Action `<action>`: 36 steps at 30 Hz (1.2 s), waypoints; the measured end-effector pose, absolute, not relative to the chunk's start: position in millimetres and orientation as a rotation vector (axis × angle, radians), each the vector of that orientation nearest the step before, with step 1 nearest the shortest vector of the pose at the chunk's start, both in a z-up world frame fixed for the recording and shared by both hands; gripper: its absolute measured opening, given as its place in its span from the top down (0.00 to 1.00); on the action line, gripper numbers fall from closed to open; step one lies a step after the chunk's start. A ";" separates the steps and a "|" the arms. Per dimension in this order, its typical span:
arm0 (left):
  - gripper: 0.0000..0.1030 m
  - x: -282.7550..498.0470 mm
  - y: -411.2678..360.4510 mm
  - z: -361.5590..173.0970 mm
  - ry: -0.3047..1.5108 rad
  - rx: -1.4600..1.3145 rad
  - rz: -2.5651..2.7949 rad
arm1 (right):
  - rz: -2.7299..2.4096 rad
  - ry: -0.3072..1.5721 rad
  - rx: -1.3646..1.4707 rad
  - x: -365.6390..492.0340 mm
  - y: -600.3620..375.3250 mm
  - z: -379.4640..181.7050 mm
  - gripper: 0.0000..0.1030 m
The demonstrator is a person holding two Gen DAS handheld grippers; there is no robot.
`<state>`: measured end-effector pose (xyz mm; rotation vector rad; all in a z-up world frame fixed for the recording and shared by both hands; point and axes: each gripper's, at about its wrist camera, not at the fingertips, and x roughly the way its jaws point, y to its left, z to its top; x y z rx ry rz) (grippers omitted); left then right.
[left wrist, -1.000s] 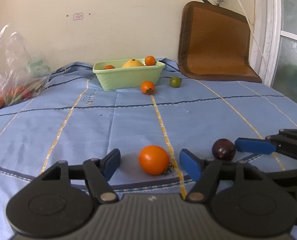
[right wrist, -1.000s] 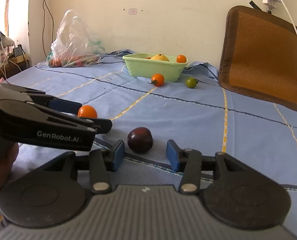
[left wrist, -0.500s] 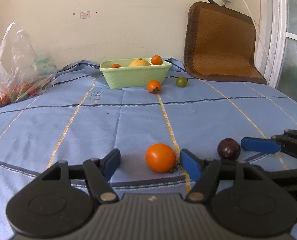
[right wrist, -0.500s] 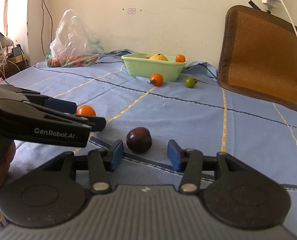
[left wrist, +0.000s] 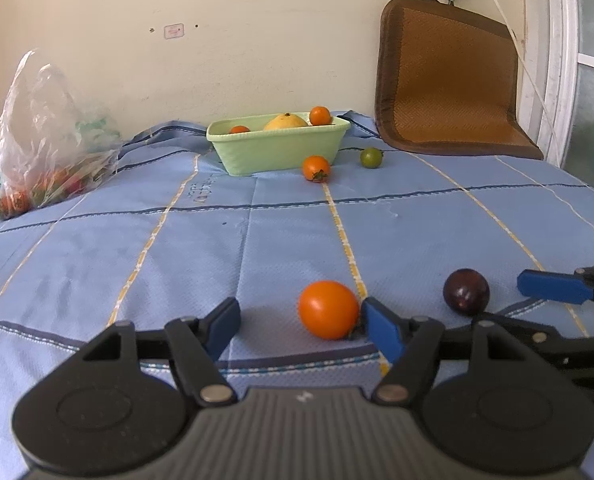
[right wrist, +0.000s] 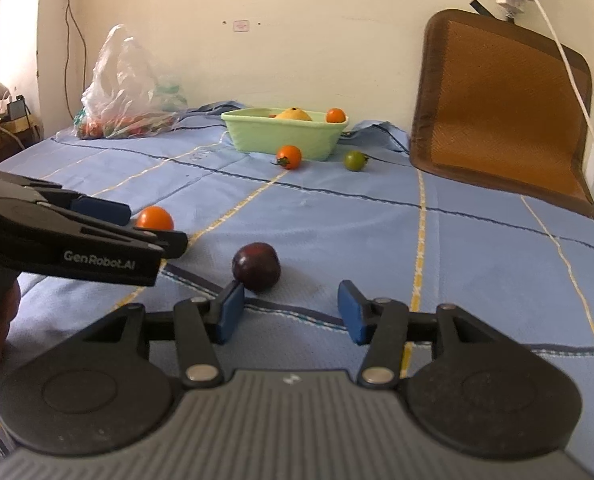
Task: Organize fruits
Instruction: 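Close the left tool on the orange tomato while the right tool grasps the dark tomato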
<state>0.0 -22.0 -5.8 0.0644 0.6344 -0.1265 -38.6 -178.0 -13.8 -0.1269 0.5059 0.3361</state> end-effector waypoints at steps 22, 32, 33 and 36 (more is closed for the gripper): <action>0.29 0.2 -21.7 -5.8 0.637 0.057 -0.135 | 0.349 0.501 -0.140 -40.7 -177.5 -13.0 0.47; 0.28 -1.4 -14.0 -4.1 0.631 -0.004 -0.148 | 0.358 0.500 -0.135 -40.6 -177.2 -13.0 0.47; 0.28 -1.3 -13.1 -4.1 0.630 -0.009 -0.152 | 0.360 0.502 -0.135 -39.7 -177.0 -13.0 0.47; 0.29 -0.8 -10.5 -3.5 0.628 -0.028 -0.164 | 0.371 0.506 -0.140 -36.7 -173.9 -12.6 0.47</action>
